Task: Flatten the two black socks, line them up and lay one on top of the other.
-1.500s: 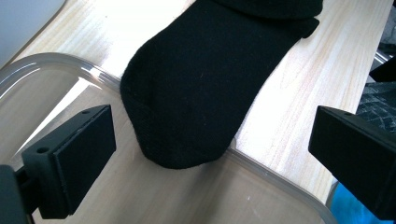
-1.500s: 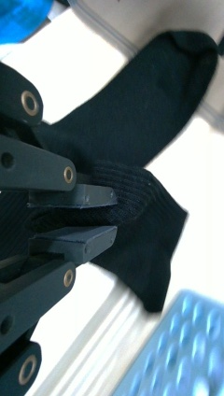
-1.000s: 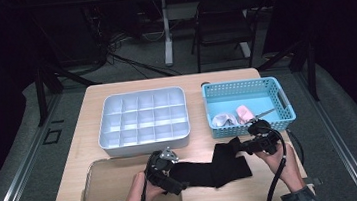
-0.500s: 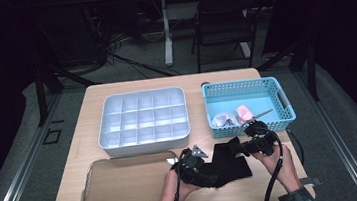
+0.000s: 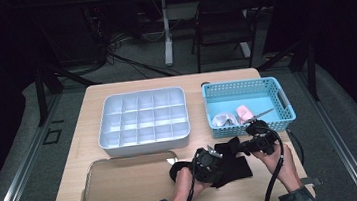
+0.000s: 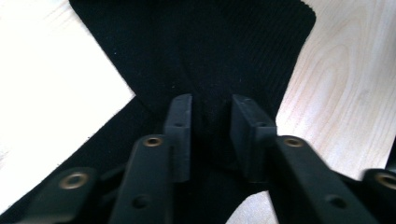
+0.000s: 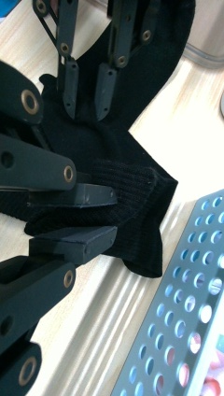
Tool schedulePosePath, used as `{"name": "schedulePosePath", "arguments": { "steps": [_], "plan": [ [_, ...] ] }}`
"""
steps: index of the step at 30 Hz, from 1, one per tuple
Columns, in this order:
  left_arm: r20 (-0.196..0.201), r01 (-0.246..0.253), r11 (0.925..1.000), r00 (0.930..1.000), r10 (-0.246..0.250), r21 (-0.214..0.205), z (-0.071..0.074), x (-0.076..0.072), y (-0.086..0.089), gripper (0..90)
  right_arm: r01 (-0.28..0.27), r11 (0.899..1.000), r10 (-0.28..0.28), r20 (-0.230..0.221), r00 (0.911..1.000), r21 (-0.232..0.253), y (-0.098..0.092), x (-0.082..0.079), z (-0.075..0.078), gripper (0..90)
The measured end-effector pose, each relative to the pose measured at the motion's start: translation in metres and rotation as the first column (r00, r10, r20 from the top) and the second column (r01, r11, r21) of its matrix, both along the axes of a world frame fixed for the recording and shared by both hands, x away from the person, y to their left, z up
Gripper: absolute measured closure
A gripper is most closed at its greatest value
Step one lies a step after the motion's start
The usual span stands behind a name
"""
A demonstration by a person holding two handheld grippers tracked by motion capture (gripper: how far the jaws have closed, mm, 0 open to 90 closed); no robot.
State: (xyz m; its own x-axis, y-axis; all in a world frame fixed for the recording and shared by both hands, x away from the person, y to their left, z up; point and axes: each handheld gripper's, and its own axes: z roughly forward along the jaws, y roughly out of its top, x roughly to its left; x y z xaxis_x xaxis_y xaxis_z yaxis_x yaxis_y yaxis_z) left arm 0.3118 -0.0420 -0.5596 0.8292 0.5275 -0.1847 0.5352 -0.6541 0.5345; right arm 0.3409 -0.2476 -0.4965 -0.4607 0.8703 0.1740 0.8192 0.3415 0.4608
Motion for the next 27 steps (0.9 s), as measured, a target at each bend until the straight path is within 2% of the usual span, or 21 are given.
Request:
{"name": "schedulePosePath", "arguments": {
  "steps": [2, 4, 7, 8, 12, 14, 16, 21, 22, 23, 24, 25, 27],
  "plan": [
    [0.003, 0.009, 0.9999, 1.0, -0.009, -0.011, 0.0, 0.0, 0.0, 81.6, -0.01, 1.0, 0.01, 0.002, 0.9999, -0.001, -0.001, -0.001, 0.003, 79.0],
    [0.007, 0.016, 0.9998, 0.9998, -0.016, -0.015, 0.001, 0.0, 0.0, 82.7, -0.005, 1.0, 0.005, 0.005, 1.0, 0.002, 0.0, -0.001, 0.003, 79.0],
    [0.016, 0.021, 0.9983, 0.9997, -0.02, -0.054, 0.005, -0.001, 0.003, 83.5, -0.013, 1.0, 0.013, 0.016, 0.9998, -0.004, 0.0, -0.003, 0.007, 79.0],
    [0.023, 0.021, 0.997, 0.9996, -0.019, -0.075, 0.009, -0.002, 0.005, 83.5, -0.008, 1.0, 0.008, 0.024, 0.9997, 0.004, 0.001, -0.005, 0.009, 78.9],
    [0.048, 0.044, 0.9931, 0.9981, -0.039, -0.109, 0.022, -0.005, 0.012, 83.5, -0.009, 1.0, 0.008, 0.049, 0.9988, 0.003, -0.002, -0.01, 0.02, 78.7],
    [0.065, 0.056, 0.9926, 0.9967, -0.049, -0.108, 0.03, -0.008, 0.018, 83.5, -0.012, 1.0, 0.012, 0.054, 0.9985, 0.011, -0.002, -0.013, 0.025, 78.6],
    [0.058, 0.076, 0.9899, 0.9958, -0.07, -0.12, 0.036, -0.01, 0.026, 83.5, -0.012, 1.0, 0.011, 0.063, 0.998, 0.015, -0.002, -0.016, 0.028, 78.6],
    [0.058, 0.076, 0.9899, 0.9958, -0.07, -0.12, 0.036, -0.01, 0.026, 83.6, -0.021, 1.0, 0.02, 0.06, 0.998, 0.015, -0.001, -0.017, 0.031, 78.6],
    [0.069, 0.125, 0.9856, 0.9906, -0.118, -0.114, 0.048, -0.014, 0.055, 83.6, -0.021, 1.0, 0.02, 0.06, 0.998, 0.015, -0.001, -0.017, 0.031, 78.6],
    [0.069, 0.125, 0.9856, 0.9906, -0.118, -0.114, 0.048, -0.014, 0.055, 84.1, -0.021, 1.0, 0.02, 0.06, 0.998, 0.015, -0.001, -0.017, 0.031, 78.6],
    [0.069, 0.125, 0.9856, 0.9906, -0.118, -0.114, 0.048, -0.014, 0.055, 84.1, -0.037, 0.999, 0.036, 0.024, 0.999, 0.034, 0.006, -0.024, 0.038, 78.6],
    [0.058, 0.125, 0.9873, 0.9912, -0.119, -0.099, 0.05, -0.014, 0.07, 84.1, -0.037, 0.999, 0.036, 0.024, 0.999, 0.034, 0.006, -0.024, 0.038, 79.0],
    [0.029, 0.129, 0.9862, 0.9915, -0.127, -0.103, 0.05, -0.011, 0.081, 84.3, -0.047, 0.997, 0.047, 0.0, 0.9989, 0.055, 0.008, -0.027, 0.04, 79.2]
  ]
}}
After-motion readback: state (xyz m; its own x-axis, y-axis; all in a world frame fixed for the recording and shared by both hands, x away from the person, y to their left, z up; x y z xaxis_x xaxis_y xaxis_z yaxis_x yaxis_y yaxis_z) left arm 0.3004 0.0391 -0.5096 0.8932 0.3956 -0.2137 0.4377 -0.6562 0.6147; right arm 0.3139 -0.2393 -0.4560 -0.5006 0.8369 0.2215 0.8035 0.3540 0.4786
